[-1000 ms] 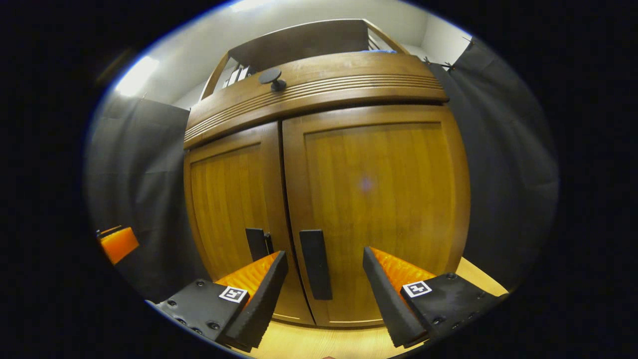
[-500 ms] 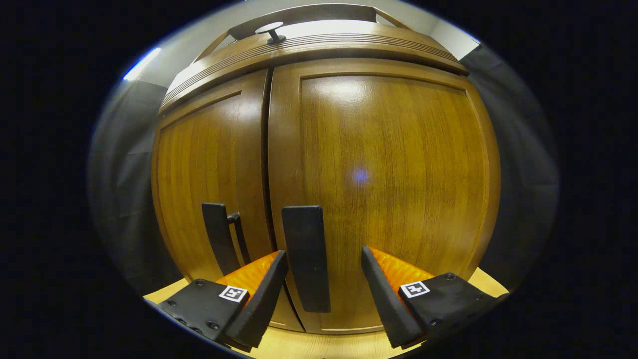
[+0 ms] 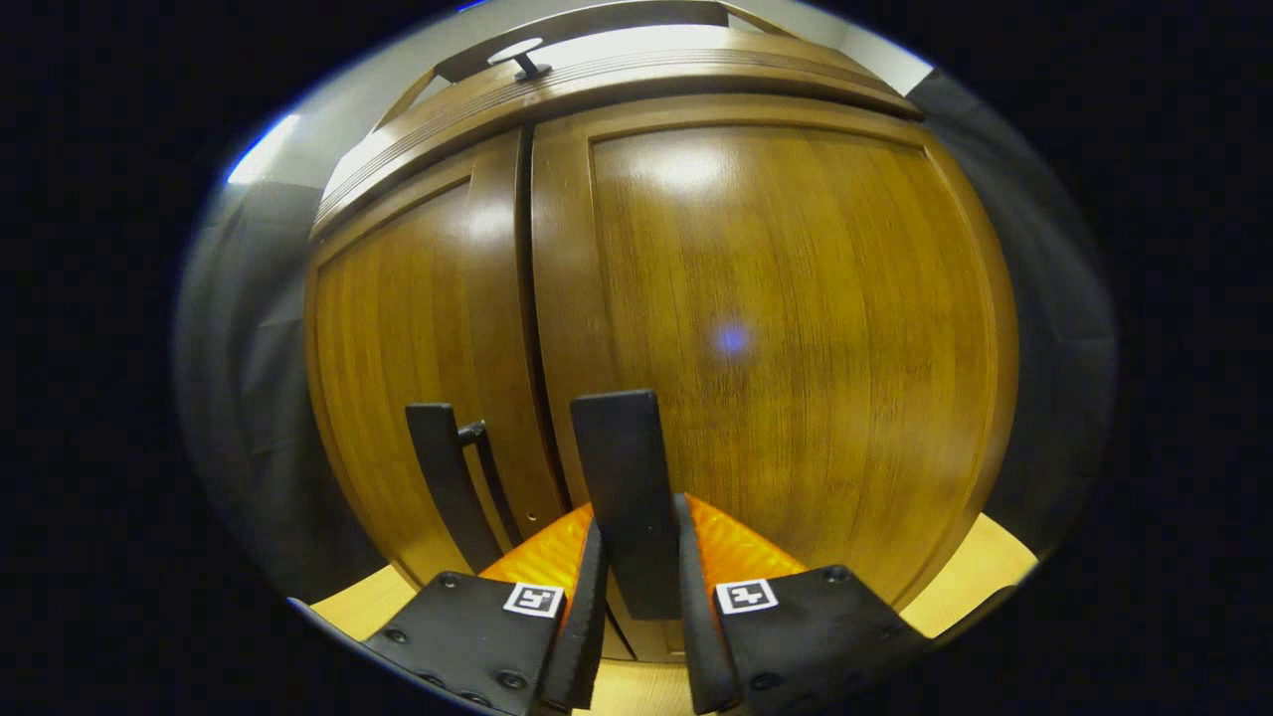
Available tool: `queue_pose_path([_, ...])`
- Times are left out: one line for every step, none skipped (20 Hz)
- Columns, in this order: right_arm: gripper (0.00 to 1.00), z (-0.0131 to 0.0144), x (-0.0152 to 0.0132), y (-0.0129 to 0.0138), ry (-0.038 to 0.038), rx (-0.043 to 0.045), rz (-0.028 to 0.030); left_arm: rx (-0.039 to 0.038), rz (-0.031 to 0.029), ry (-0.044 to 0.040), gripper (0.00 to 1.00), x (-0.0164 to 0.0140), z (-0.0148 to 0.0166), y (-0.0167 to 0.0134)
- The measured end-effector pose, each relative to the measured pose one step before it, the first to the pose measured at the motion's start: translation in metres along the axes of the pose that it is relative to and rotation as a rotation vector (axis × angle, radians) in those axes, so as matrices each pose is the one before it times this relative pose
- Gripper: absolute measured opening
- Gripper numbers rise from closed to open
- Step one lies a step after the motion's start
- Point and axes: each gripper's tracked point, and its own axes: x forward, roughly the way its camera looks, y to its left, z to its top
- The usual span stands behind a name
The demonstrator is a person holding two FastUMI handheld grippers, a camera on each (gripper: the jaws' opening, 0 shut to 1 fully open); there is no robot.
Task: Open the right door of the double-door shoe cabinet with the right hand, and open the left door with the left hand.
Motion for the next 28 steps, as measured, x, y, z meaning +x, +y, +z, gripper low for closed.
queue_pose_path([0.39, -0.00190, -0.00124, -0.00026, 0.00782, -0.02045, 0.00119, -0.00564, -0.00468, -0.00065, 0.94, -0.00027, 0.00080, -0.00146])
queue_pose_path([0.38, 0.00084, -0.00004, -0.00015, 0.00541, -0.02183, -0.00187, -0.00615, -0.00642, 0.00125, 0.94, -0.00131, -0.00050, -0.00279])
queue_pose_path([0.35, -0.00076, 0.00011, 0.00098, 0.00707, -0.01427, -0.00136, -0.00413, -0.00740, 0.00417, 0.92, -0.00137, -0.00121, -0.00296])
queue_pose_path([0.33, -0.00062, -0.00044, -0.00011, 0.00523, -0.00049, 0.00018, 0.00003, -0.00687, 0.00473, 0.92, 0.00004, -0.00205, -0.00239])
queue_pose_path([0.32, -0.00050, 0.00021, 0.00010, 0.00079, 0.00596, 0.00145, 0.00344, -0.00341, 0.00267, 0.92, -0.00057, 0.00018, -0.00114])
queue_pose_path([0.36, 0.00021, 0.00005, -0.00006, -0.00128, 0.00415, 0.00273, 0.00439, -0.00108, -0.00025, 0.92, 0.00023, 0.00051, -0.00023])
queue_pose_path([0.36, 0.00033, -0.00130, 0.00013, -0.00120, 0.00414, 0.00098, 0.00259, -0.00164, -0.00234, 0.92, -0.00072, 0.00074, -0.00108])
queue_pose_path([0.32, -0.00029, -0.00276, 0.00026, 0.00286, -0.00136, 0.00073, -0.00005, -0.00175, -0.00098, 0.92, -0.00116, -0.00005, -0.00205])
queue_pose_path([0.32, 0.00025, -0.00379, 0.00000, 0.00106, -0.00310, 0.00345, -0.00198, -0.00390, 0.00311, 0.94, -0.00001, -0.00112, -0.00273])
queue_pose_path([0.33, 0.00329, -0.00558, 0.00108, 0.00145, 0.00028, 0.00728, -0.00296, -0.00522, 0.00521, 0.92, 0.00088, -0.00244, -0.00228])
queue_pose_path([0.32, 0.00248, -0.00461, 0.00040, -0.00049, 0.00486, 0.00985, -0.00277, -0.00628, 0.00847, 0.92, -0.00019, -0.00244, -0.00366])
queue_pose_path([0.32, 0.00387, -0.00470, 0.00162, -0.00185, 0.00397, 0.01295, -0.00200, -0.00835, 0.00663, 0.92, -0.00529, -0.00343, -0.00404])
queue_pose_path([0.36, 0.00279, -0.00496, 0.00158, -0.00266, 0.00152, 0.01253, -0.00026, -0.00773, 0.00398, 0.92, -0.00429, -0.00169, -0.00390])
queue_pose_path([0.32, 0.00286, -0.00502, -0.00041, -0.00143, -0.00573, 0.00957, 0.00055, -0.00382, 0.00155, 0.92, -0.00118, -0.00174, -0.00234])
queue_pose_path([0.32, 0.00298, -0.00507, -0.00085, -0.00012, -0.00630, 0.00792, -0.00147, -0.00633, 0.00003, 0.92, 0.00027, -0.00010, -0.00299])
queue_pose_path([0.33, 0.00014, -0.00319, -0.00139, 0.00180, -0.00328, 0.00386, -0.00343, -0.00833, -0.00049, 0.92, 0.00260, 0.00009, -0.00411])
queue_pose_path([0.33, 0.00003, -0.00268, -0.00069, -0.00104, 0.00178, 0.00120, -0.00386, -0.00877, -0.00171, 0.92, 0.00108, 0.00076, -0.00380])
queue_pose_path([0.36, 0.00061, -0.00295, 0.00013, -0.00054, 0.00207, -0.00156, -0.00378, -0.00865, -0.00129, 0.92, 0.00136, 0.00036, -0.00365])
queue_pose_path([0.32, 0.00003, -0.00475, -0.00014, -0.00019, 0.00135, -0.00242, -0.00327, -0.01122, -0.00087, 0.92, 0.00108, 0.00024, -0.00430])
queue_pose_path([0.36, 0.00018, -0.00446, -0.00327, -0.00097, 0.00047, -0.00478, -0.00208, -0.01254, -0.00248, 0.92, 0.00097, 0.00018, -0.00462])
queue_pose_path([0.32, 0.00038, -0.00360, -0.00256, -0.00167, 0.00166, -0.00500, 0.00079, -0.01242, -0.00268, 0.92, 0.00092, 0.00056, -0.00473])
queue_pose_path([0.28, -0.00001, -0.00293, -0.00084, -0.00179, 0.00176, -0.00401, 0.00391, -0.01151, -0.00153, 0.92, 0.00202, -0.00021, -0.00387])
queue_pose_path([0.28, 0.00045, -0.00332, -0.00122, -0.00278, 0.00245, -0.00380, 0.00476, -0.01059, -0.00125, 0.92, 0.00125, 0.00015, -0.00482])
queue_pose_path([0.32, -0.00021, -0.00467, -0.00140, -0.00224, 0.00089, -0.00181, 0.00135, -0.01088, -0.00087, 0.92, 0.00123, -0.00043, -0.00511])
queue_pose_path([0.32, 0.00065, -0.00361, -0.00221, -0.00095, 0.00019, -0.00057, -0.00395, -0.01198, 0.00056, 0.92, 0.00145, -0.00059, -0.00540])
queue_pose_path([0.32, 0.00047, -0.00299, -0.00155, -0.00064, -0.00020, -0.00059, -0.00660, -0.01353, 0.00187, 0.92, 0.00177, -0.00227, -0.00598])
queue_pose_path([0.32, 0.00021, -0.00215, -0.00139, 0.00065, 0.00090, -0.00508, -0.00557, -0.01298, 0.00388, 0.92, 0.00173, -0.00172, -0.00615])
queue_pose_path([0.32, 0.00129, -0.00307, -0.00247, -0.00039, 0.00118, -0.00804, -0.00345, -0.01235, 0.00314, 0.92, 0.00150, -0.00116, -0.00478])
